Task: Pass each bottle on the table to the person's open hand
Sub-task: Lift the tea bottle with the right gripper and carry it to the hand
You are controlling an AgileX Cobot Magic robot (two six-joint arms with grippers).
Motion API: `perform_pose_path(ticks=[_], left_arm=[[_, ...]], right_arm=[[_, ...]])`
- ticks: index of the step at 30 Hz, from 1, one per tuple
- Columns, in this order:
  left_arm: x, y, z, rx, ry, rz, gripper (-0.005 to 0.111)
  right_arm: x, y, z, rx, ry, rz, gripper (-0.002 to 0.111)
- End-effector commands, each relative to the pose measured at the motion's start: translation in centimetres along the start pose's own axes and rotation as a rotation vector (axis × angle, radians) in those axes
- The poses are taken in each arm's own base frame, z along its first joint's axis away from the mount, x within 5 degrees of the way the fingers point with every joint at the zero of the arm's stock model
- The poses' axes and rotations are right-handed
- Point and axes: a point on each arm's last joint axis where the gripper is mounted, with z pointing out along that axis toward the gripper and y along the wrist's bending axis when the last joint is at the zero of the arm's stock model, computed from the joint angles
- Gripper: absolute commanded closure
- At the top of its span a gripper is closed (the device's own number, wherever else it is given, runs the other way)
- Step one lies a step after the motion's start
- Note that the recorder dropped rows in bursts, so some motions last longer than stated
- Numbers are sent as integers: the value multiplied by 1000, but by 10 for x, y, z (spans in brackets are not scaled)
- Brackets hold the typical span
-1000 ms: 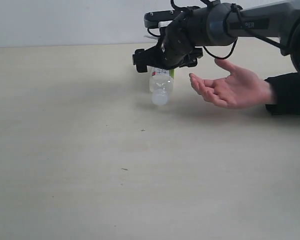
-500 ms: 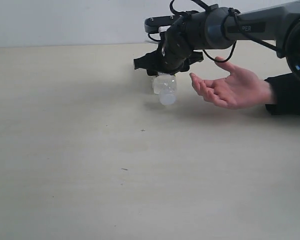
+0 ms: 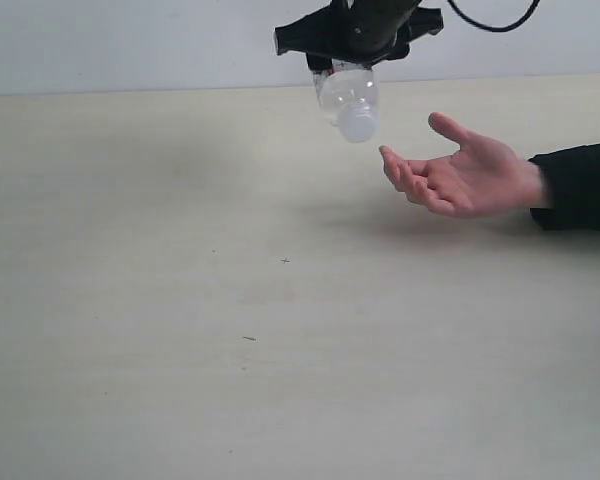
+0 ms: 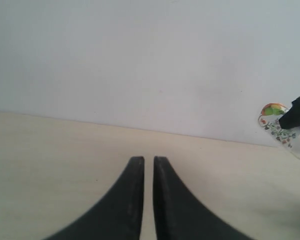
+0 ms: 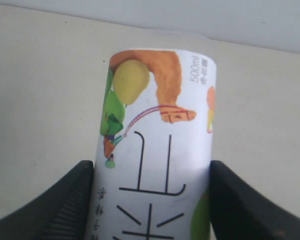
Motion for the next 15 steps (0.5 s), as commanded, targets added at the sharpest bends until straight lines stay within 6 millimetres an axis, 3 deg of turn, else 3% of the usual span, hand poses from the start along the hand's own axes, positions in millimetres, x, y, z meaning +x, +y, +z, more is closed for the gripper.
perform_pose_path(ticks=[1,10,15], left_arm=[[-1,-1,-1,9,-7,0,97],[-1,-1,-1,9,-7,0,97],[-1,-1,-1,9,-7,0,97]], right_arm=[[-1,-9,-35,26,32,-41,108],[30,-33,-105,19,-27,-54,108],[59,-46,-126,26,2,-74,108]])
